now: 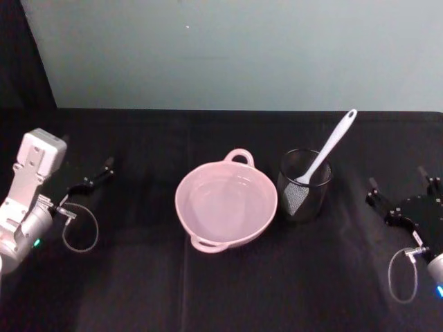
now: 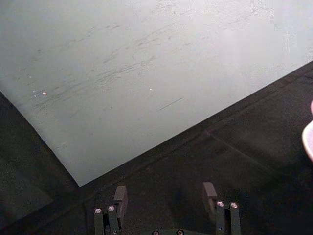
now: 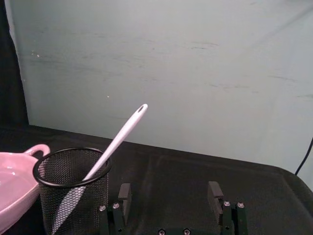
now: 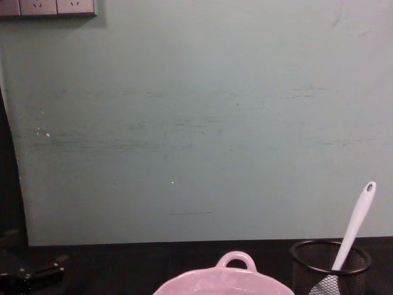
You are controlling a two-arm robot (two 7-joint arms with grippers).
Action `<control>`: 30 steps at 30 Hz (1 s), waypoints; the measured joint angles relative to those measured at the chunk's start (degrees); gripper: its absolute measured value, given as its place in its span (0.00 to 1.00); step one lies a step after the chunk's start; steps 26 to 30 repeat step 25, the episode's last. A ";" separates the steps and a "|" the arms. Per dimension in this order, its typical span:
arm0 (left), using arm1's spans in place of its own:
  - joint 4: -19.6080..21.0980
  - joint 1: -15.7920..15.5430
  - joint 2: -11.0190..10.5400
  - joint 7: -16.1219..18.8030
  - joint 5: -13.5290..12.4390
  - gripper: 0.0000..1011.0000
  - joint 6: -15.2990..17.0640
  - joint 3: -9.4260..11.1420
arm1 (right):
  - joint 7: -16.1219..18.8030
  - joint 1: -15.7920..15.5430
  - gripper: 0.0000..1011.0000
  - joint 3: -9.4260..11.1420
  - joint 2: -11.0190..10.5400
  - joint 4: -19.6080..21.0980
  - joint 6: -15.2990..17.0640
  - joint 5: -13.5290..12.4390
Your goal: Use the one hand to pick up the spoon and stir the clear water in the bowl.
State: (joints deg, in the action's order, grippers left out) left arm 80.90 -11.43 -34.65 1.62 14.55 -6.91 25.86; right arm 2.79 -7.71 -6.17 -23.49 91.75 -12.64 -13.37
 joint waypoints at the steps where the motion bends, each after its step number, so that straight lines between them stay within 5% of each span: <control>1: 0.00 0.00 0.00 0.00 0.00 1.00 0.00 0.00 | 0.00 0.00 0.99 0.00 0.00 0.00 0.00 0.00; 4: 0.00 0.00 0.00 0.00 0.00 1.00 0.00 0.00 | 0.24 0.60 0.99 0.18 1.35 -1.04 -0.44 -0.38; 30: 0.00 0.00 0.00 0.00 0.00 1.00 0.00 0.00 | 0.26 0.42 0.99 0.07 0.79 -0.64 -0.38 -0.36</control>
